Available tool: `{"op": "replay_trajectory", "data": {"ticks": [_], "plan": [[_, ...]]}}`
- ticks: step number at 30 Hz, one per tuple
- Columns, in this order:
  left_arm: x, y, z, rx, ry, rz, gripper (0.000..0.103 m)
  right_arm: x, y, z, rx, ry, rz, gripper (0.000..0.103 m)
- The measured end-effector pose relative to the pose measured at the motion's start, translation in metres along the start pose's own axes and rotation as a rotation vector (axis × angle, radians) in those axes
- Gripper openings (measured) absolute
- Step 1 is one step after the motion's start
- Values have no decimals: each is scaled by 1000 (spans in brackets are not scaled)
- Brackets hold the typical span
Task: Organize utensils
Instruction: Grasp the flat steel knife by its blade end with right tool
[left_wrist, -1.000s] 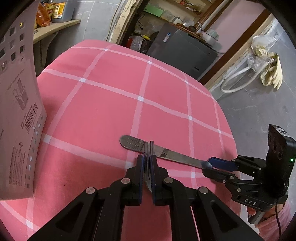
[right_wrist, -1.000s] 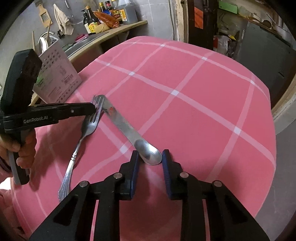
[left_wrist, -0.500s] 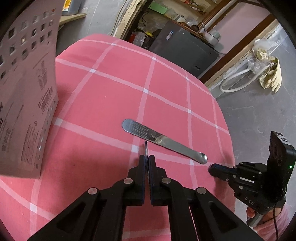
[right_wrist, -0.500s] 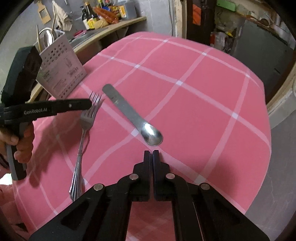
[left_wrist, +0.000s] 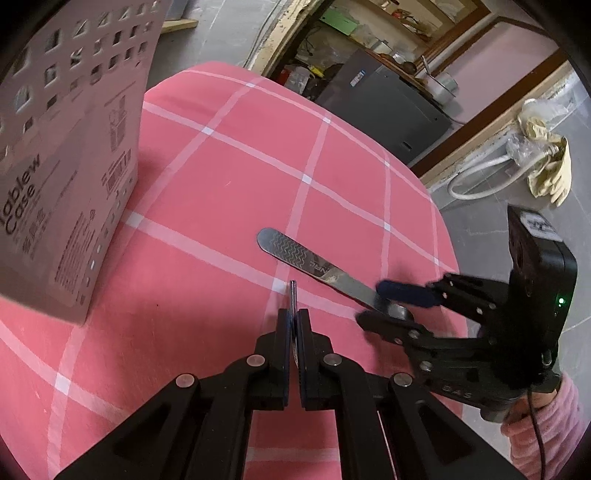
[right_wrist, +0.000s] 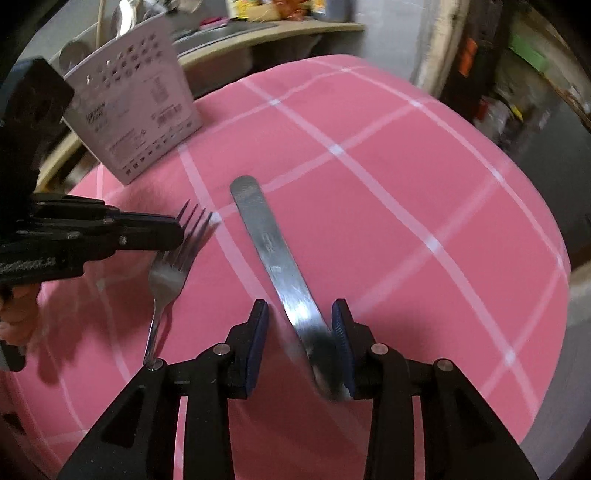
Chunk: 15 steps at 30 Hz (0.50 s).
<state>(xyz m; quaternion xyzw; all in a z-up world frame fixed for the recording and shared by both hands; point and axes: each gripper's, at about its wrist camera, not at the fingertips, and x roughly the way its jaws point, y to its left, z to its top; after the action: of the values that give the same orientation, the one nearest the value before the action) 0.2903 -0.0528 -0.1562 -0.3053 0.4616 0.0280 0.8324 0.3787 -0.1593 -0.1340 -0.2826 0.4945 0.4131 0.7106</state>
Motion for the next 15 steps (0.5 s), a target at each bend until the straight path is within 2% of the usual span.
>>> {"op": "replay_trajectory", "data": {"ticks": [1, 2, 6, 10, 15], "plan": [[0, 0, -1, -3, -1, 0, 4, -1, 1, 3, -9, 10, 6, 22], [0, 0, -1, -5, 0, -1, 4, 0, 2, 5, -9, 18, 3, 21], [-1, 1, -2, -2, 4, -1, 4, -5, 2, 7, 21, 58, 19, 18], [-1, 1, -4, 3, 20, -10, 4, -18, -3, -1, 128, 93, 48, 15], [1, -3, -7, 12, 58, -33, 3, -41, 3, -36, 282, 127, 45, 14]]}}
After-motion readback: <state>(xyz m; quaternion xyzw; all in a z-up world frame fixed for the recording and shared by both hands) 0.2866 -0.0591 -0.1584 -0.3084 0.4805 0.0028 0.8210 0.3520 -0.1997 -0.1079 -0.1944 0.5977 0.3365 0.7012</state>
